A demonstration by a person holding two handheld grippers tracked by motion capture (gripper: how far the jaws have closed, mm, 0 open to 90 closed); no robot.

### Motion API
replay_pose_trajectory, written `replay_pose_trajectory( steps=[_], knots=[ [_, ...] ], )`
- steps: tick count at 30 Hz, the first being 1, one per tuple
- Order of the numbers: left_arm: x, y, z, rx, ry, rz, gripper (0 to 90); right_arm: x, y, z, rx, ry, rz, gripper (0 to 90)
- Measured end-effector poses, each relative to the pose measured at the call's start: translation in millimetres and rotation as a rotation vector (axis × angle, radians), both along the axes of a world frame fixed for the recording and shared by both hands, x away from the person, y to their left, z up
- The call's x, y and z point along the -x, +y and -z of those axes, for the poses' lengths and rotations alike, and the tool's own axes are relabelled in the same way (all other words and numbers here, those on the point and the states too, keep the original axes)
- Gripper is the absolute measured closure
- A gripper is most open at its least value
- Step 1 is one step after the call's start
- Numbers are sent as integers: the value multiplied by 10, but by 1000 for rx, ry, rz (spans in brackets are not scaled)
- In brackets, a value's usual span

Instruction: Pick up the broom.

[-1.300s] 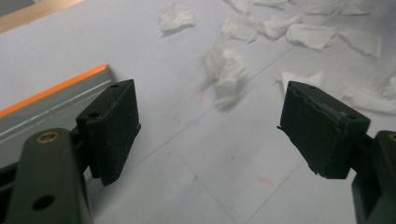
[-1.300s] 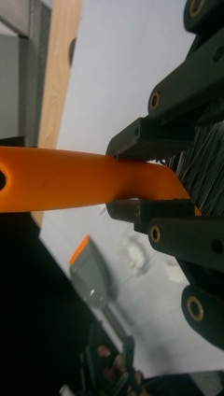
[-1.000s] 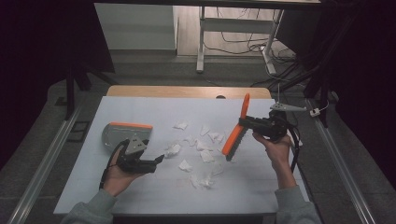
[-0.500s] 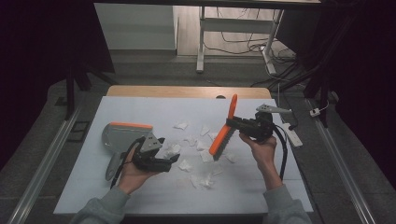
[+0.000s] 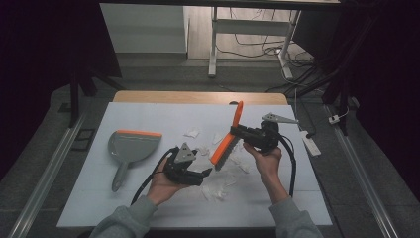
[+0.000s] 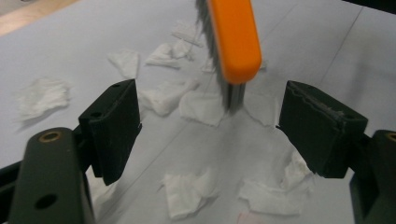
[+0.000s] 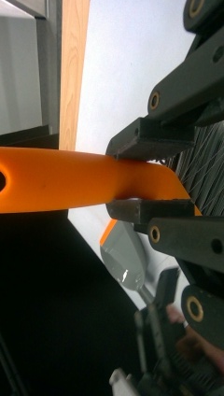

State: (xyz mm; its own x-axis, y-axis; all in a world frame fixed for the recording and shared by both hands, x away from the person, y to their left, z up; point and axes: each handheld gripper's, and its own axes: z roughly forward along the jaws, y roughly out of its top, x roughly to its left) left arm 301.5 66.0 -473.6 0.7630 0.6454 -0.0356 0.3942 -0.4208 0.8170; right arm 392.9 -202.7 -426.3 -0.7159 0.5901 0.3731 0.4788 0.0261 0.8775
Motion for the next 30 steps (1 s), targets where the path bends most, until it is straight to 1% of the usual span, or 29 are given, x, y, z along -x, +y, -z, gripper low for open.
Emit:
replay_pose_trajectory(
  steps=[1,2,6,7,8,9,10,13,14,15,16,18,19,20,21,25,28,30],
  knots=[
    [-8,-20,11,1,2,2,228,9,38,19,-12,6,2,711],
    [-18,-46,26,0,0,3,228,9,38,19,-12,6,2,711],
    [-53,-121,84,13,-20,-11,257,31,99,39,-35,5,11,711],
    [-60,-130,92,15,-25,-14,271,44,116,46,-50,11,15,710],
    [-68,-137,100,17,-28,-16,271,44,116,46,-50,11,15,710],
    [-79,-142,110,24,-33,-23,290,50,125,52,-58,14,17,711],
    [-87,-144,117,25,-36,-26,290,58,139,62,-69,18,23,710],
    [-105,-147,152,32,-59,-46,333,73,176,84,-91,37,22,710],
    [-108,-145,164,39,-69,-56,382,84,198,94,-103,44,26,710],
    [-108,-140,170,46,-79,-62,382,84,198,94,-103,44,26,710],
    [-108,-130,174,54,-88,-65,416,87,206,95,-105,46,23,710],
    [-121,-114,176,60,-91,-61,504,99,220,100,-120,48,25,710],
    [-133,-105,180,67,-85,-51,613,99,230,104,-135,61,14,710],
    [-151,-91,182,76,-69,-32,613,99,230,104,-135,61,14,710],
    [-167,-76,188,84,-52,-22,739,111,249,110,-135,62,14,709],
    [-201,-15,190,73,-42,-36,773,122,272,116,-122,60,12,709],
    [-201,36,158,67,-54,-48,800,131,278,101,-122,53,-3,708],
    [-200,65,140,62,-55,-44,801,133,284,95,-122,50,-6,706]
  ],
)
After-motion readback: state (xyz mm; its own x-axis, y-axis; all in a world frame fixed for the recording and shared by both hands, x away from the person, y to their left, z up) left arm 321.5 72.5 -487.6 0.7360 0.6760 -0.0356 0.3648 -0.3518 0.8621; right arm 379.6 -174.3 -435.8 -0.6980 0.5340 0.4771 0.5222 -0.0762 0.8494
